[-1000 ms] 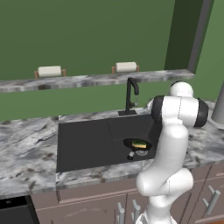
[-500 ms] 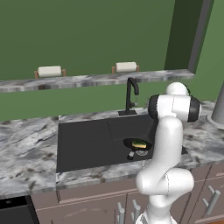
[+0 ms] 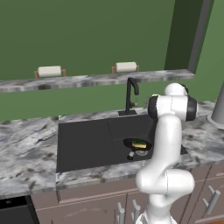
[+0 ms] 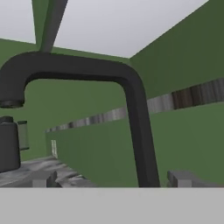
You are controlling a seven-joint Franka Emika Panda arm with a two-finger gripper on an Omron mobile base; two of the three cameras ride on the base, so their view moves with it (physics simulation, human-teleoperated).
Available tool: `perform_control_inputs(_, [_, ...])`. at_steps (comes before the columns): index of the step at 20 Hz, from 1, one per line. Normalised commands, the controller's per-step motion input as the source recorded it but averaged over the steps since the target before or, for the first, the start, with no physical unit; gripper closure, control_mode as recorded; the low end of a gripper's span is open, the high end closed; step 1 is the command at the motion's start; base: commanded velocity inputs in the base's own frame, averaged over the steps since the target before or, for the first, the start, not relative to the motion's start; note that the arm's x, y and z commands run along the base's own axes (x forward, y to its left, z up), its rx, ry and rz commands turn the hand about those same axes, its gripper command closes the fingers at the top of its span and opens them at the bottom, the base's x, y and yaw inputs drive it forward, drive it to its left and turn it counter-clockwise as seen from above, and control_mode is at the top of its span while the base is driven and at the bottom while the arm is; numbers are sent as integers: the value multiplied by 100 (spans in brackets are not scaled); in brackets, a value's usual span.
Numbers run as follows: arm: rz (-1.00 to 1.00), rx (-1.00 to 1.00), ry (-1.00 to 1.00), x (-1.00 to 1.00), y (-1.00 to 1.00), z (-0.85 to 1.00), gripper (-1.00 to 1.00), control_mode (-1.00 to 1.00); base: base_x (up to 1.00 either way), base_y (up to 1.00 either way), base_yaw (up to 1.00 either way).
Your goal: Pick the pan and sponge and place them into the sink. Then turn on the water.
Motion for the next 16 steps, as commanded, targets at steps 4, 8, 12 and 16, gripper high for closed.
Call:
perform_control_inputs(4, [0, 0, 0, 20, 17, -22, -100, -100, 0, 0, 0])
perform_control_inputs(8, [0, 0, 0, 19, 34, -20, -100, -100, 0, 0, 0])
perform_control_inputs(12, [-1, 0, 0, 17, 31, -14, -100, -100, 0, 0, 0])
perform_control_inputs(16, [0, 0, 0, 17, 2, -4, -100, -100, 0, 0, 0])
